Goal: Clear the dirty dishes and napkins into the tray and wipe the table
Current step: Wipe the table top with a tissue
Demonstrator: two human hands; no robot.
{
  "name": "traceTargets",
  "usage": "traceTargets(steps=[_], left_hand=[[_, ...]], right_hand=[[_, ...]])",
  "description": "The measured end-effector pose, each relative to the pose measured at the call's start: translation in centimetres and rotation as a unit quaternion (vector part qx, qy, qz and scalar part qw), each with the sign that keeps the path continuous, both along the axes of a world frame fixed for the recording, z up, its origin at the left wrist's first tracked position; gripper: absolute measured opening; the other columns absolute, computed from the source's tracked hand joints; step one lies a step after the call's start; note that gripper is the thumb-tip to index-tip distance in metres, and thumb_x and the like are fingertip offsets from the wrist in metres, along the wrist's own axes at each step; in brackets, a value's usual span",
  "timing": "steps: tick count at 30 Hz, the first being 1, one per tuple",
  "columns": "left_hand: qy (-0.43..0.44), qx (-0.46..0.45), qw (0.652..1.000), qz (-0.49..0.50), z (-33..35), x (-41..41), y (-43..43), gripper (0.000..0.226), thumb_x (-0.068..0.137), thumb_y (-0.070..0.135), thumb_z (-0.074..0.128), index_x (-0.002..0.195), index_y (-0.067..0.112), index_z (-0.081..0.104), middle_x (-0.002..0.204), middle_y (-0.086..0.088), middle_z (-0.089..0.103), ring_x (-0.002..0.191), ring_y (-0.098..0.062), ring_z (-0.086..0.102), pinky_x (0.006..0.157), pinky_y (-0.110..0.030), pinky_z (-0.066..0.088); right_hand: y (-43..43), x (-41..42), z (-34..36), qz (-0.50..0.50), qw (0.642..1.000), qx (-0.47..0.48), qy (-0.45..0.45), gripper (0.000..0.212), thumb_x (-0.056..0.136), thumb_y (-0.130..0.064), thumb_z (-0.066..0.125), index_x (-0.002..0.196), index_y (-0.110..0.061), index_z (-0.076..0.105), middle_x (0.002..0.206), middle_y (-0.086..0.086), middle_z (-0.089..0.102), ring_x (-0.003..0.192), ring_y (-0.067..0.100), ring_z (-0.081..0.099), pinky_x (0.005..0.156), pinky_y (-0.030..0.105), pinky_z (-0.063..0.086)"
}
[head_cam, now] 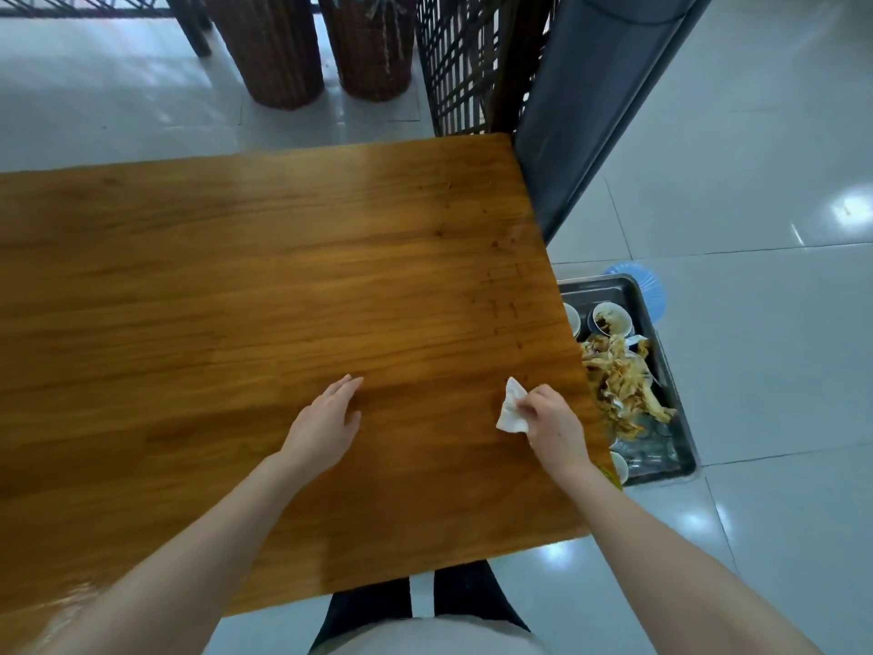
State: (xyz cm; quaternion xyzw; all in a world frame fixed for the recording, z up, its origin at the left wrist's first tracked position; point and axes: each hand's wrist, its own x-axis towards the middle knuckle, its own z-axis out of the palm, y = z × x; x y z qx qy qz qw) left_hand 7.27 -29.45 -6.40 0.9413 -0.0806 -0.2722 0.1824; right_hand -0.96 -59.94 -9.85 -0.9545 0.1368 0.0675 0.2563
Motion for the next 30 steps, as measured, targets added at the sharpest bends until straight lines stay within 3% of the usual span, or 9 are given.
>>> traceTargets(steps=[5, 8, 11, 15, 19, 22, 24, 30], left_hand=[[-0.01, -0.014, 0.999, 0.031, -0.5, -0.5, -1.9, 0.055, 0.1, 0.021, 0.048, 0.151, 0.024, 0.028, 0.158, 0.002, 0.025, 0.14, -0.019, 0.035, 0.107, -0.035, 0.039], [-0.014, -0.017, 0.999, 0.044, -0.6, -0.6, -3.2, 0.055, 0.1, 0.021, 0.049, 0.151, 0.023, 0.029, 0.158, 0.001, 0.027, 0.141, -0.019, 0.034, 0.108, -0.035, 0.037], [-0.013, -0.017, 0.998, 0.058, -0.5, -0.6, -4.4, 0.055, 0.1, 0.02, 0.049, 0.151, 0.023, 0.028, 0.158, 0.001, 0.026, 0.142, -0.019, 0.031, 0.11, -0.035, 0.036], [-0.016, -0.021, 0.997, 0.067, 0.0, -0.4, -5.3, 0.054, 0.1, 0.019, 0.047, 0.151, 0.021, 0.028, 0.158, -0.001, 0.026, 0.143, -0.02, 0.03, 0.113, -0.038, 0.035], [-0.025, -0.006, 0.996, 0.084, 0.3, 0.0, -5.9, 0.055, 0.1, 0.02, 0.047, 0.152, 0.023, 0.027, 0.159, 0.0, 0.024, 0.144, -0.019, 0.027, 0.113, -0.036, 0.032], [-0.029, -0.006, 0.996, 0.086, 0.3, 0.0, -6.1, 0.055, 0.1, 0.02, 0.048, 0.151, 0.022, 0.027, 0.158, -0.001, 0.025, 0.144, -0.019, 0.028, 0.112, -0.035, 0.032], [-0.03, -0.006, 0.995, 0.091, 0.2, 0.1, -6.1, 0.056, 0.1, 0.019, 0.048, 0.151, 0.023, 0.027, 0.158, 0.0, 0.025, 0.143, -0.019, 0.029, 0.112, -0.035, 0.032], [-0.025, -0.009, 0.995, 0.095, -0.1, 0.5, -6.1, 0.055, 0.1, 0.02, 0.048, 0.151, 0.023, 0.028, 0.158, 0.0, 0.025, 0.143, -0.02, 0.029, 0.112, -0.036, 0.032]], right_hand=[[-2.7, 2.5, 0.2, -0.131, 0.991, 0.041, 0.001, 0.016, 0.094, -0.01, 0.056, 0.089, -0.002, 0.069, 0.084, 0.004, 0.057, 0.075, 0.02, 0.055, 0.061, 0.027, 0.04], [-1.7, 3.6, 0.2, -0.159, 0.985, 0.06, 0.013, 0.02, 0.095, -0.008, 0.051, 0.083, -0.002, 0.066, 0.085, 0.006, 0.058, 0.075, 0.019, 0.053, 0.058, 0.023, 0.038], [1.5, 3.8, 0.2, -0.054, 0.996, 0.073, 0.003, 0.022, 0.096, -0.005, 0.045, 0.084, -0.005, 0.063, 0.086, 0.003, 0.054, 0.076, 0.017, 0.053, 0.063, 0.028, 0.047], [3.7, 3.9, -0.5, 0.072, 0.995, 0.066, -0.005, 0.021, 0.094, -0.001, 0.045, 0.092, -0.007, 0.065, 0.089, 0.001, 0.054, 0.08, 0.015, 0.051, 0.064, 0.03, 0.048], [1.8, 4.9, -0.4, 0.12, 0.992, 0.026, -0.029, 0.019, 0.088, 0.0, 0.059, 0.104, -0.007, 0.067, 0.094, 0.006, 0.06, 0.083, 0.019, 0.055, 0.066, 0.03, 0.051], [0.2, 5.5, -0.2, 0.218, 0.973, -0.034, -0.071, 0.038, 0.071, 0.005, 0.075, 0.107, -0.005, 0.067, 0.107, 0.013, 0.065, 0.092, 0.028, 0.06, 0.074, 0.035, 0.054], [-0.6, 5.8, -0.1, 0.275, 0.958, -0.031, -0.073, 0.039, 0.068, 0.008, 0.077, 0.104, -0.005, 0.068, 0.107, 0.011, 0.067, 0.093, 0.027, 0.061, 0.078, 0.035, 0.055], [-3.2, 6.6, 0.1, 0.287, 0.955, -0.041, -0.058, 0.032, 0.074, 0.009, 0.07, 0.104, -0.001, 0.069, 0.103, 0.012, 0.067, 0.095, 0.026, 0.06, 0.087, 0.033, 0.052]])
